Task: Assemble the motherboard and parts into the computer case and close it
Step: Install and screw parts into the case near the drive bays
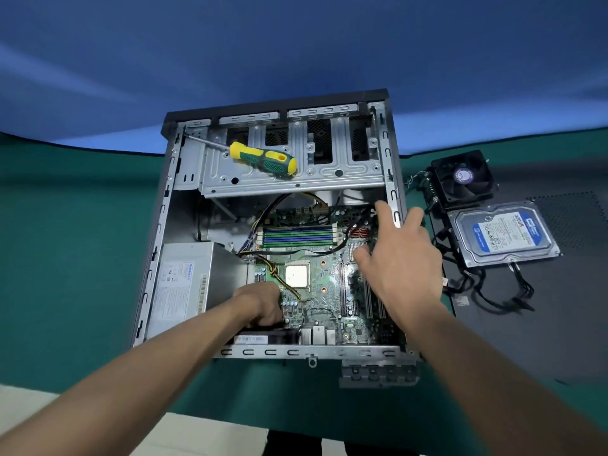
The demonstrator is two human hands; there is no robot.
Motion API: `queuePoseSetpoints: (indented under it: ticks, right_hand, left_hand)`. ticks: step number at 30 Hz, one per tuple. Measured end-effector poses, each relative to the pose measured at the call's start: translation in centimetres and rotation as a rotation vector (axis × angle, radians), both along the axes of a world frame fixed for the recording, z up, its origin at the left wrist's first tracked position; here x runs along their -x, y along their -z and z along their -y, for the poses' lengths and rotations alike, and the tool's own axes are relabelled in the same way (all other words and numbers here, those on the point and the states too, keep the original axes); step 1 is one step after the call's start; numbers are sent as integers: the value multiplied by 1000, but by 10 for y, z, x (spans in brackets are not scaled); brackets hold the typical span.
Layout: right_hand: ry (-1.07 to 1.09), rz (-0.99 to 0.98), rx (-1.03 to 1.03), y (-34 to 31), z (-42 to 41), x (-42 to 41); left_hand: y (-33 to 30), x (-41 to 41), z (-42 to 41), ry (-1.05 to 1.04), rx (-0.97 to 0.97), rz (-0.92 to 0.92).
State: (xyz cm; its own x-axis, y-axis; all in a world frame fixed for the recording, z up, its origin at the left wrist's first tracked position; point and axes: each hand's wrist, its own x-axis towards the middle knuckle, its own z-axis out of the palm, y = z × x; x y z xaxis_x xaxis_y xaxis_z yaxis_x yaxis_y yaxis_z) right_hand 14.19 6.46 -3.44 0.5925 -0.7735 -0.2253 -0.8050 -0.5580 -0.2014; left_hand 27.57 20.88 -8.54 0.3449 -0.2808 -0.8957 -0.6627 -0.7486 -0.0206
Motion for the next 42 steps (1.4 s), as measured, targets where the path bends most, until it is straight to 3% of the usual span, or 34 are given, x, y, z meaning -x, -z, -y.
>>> queuePoseSetpoints:
  ticks: [6, 11, 13, 18, 22, 24, 27, 29, 31, 42]
  right_hand:
    - [-34, 12, 14, -3, 0, 1]
    - [-42, -7, 11, -5, -1, 1]
    - [-37, 0, -4, -7, -1, 1]
    - [-79, -14, 74, -6, -1, 1]
    - [-141, -51, 157, -8, -3, 3]
    - [-254, -43, 212, -11, -6, 3]
    - [-590, -28, 231, -11, -12, 6]
    - [-733, -35, 167, -12, -14, 5]
    - [-741, -62, 89, -11, -19, 0]
    - [-444, -62, -663, 38, -67, -40]
  left_hand:
    - [-8, 6, 1, 140, 51, 61]
    - [-21, 11, 9, 2, 492, 76]
    - [-25, 16, 13, 87, 570, 62]
    - [-15, 14, 15, 332, 458, 123]
    - [-16, 9, 16, 369, 405, 166]
    - [-20, 7, 16, 342, 417, 154]
    - [-31, 1, 11, 271, 463, 142]
    - [-43, -6, 5, 237, 484, 153]
    - [-52, -15, -4, 200, 470, 131]
    - [-44, -31, -15, 432, 285, 59]
